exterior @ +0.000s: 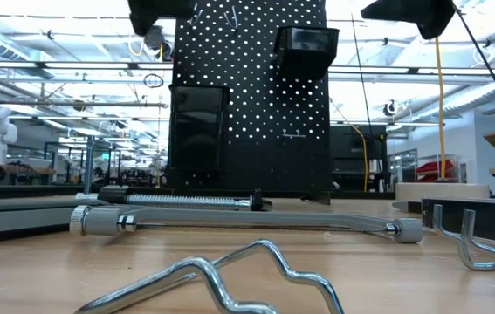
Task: Hang tools onto peg board
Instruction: Put the small transparent box into the top black bin on the peg board
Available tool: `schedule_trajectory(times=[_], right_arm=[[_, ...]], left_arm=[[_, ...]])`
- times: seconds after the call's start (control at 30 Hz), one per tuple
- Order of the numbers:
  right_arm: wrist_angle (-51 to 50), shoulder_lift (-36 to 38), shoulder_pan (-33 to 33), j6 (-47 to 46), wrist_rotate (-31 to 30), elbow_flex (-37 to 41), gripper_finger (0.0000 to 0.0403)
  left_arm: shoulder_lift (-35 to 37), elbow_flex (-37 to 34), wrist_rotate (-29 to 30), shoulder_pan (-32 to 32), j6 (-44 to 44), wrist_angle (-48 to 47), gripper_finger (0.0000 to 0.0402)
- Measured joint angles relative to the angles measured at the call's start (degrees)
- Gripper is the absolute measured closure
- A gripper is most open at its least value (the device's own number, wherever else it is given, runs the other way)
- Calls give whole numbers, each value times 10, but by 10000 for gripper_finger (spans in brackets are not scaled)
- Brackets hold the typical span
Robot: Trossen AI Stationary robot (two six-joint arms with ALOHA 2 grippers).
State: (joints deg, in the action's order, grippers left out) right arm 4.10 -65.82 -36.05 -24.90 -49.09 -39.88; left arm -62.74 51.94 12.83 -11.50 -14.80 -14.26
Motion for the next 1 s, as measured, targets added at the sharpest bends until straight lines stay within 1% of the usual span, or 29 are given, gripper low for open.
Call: schedule_trajectory(times=[0.07, 0.23, 0.33, 0.43, 0.57, 0.67, 0.77, 0.87, 1.0], right_arm=[[0, -13, 0, -15, 13, 0, 172], [6, -47, 5, -10, 68, 0, 172], [18, -65, 13, -10, 92, 0, 172], [19, -76, 19, -21, 120, 0, 172], [19, -86, 20, -29, 171, 0, 172], [20, -89, 20, -19, 207, 0, 172], [21, -89, 19, -39, 211, 0, 172], [21, -88, 20, -62, 211, 0, 172], [21, -88, 20, -45, 226, 0, 172]], left_arm=[[0, 0, 40, -41, -14, 0, 279], [-14, 0, 114, -133, -45, 1, 278], [-43, 0, 164, -175, -58, 9, 278], [-87, 0, 192, -203, -58, 37, 278], [-149, 0, 197, -216, -52, 86, 278], [-192, 0, 197, -215, -17, 114, 278], [-223, 0, 198, -209, 16, 141, 278], [-242, 0, 199, -199, 21, 146, 278], [-257, -1, 200, -185, 19, 156, 278]])
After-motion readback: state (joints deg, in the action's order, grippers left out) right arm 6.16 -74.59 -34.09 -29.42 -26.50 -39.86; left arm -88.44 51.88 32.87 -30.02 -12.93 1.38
